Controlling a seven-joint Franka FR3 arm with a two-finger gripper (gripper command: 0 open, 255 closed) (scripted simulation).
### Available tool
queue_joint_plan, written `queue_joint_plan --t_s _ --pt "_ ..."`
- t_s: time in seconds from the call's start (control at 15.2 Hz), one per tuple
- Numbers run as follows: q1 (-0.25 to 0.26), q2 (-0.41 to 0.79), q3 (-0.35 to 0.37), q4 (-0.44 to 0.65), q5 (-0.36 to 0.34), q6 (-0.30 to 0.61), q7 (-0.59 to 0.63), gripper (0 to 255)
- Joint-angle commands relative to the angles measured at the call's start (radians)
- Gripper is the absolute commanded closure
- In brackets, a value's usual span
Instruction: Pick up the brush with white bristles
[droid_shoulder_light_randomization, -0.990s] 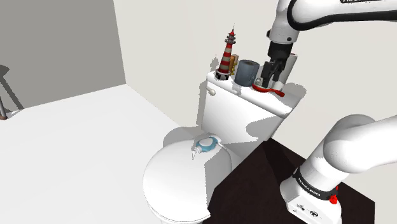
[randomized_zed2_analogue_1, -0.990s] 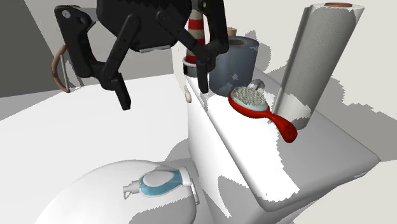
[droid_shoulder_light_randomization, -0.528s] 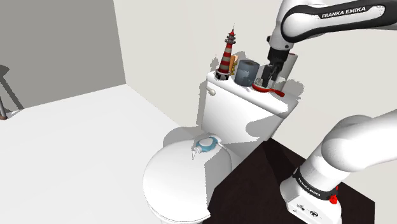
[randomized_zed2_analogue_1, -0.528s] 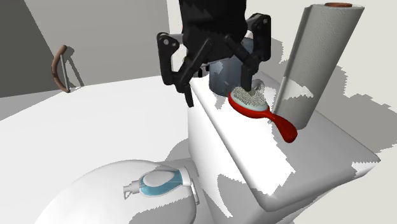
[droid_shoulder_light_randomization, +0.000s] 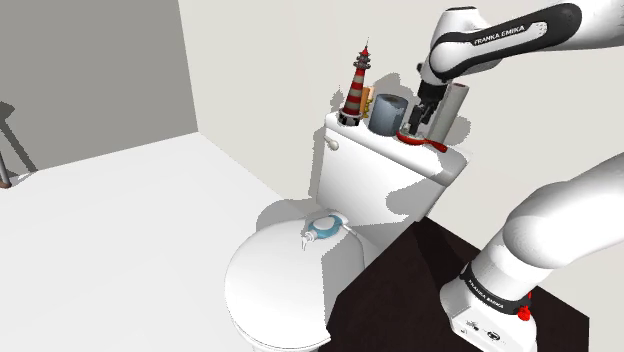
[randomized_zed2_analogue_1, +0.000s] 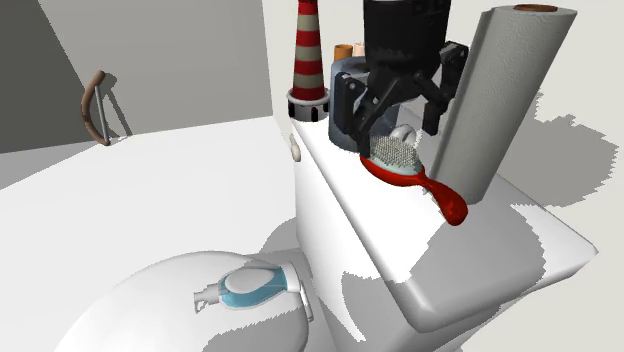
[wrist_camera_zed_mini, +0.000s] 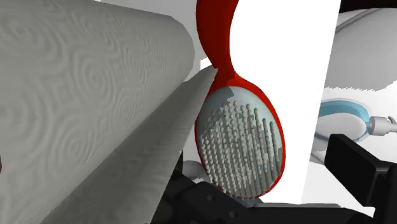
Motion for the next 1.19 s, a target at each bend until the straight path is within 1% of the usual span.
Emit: queue_joint_plan --t_s 0.0,0.4,0.53,0.59,1.12 --pt "-0.004 0.021 -0.013 -0.007 -0.006 0.04 -0.012 0" --pt "-0.006 0.057 -0.024 -0.06 -0.015 0.128 -0.001 0" --pt "-0.007 0.061 -0.025 -0.064 -0.016 0.136 0.0 0" --pt "-0.006 0.061 -0.025 -0.064 -0.016 0.137 0.001 255" --pt "-0.006 0.061 -0.025 -0.064 -0.016 0.137 0.001 255"
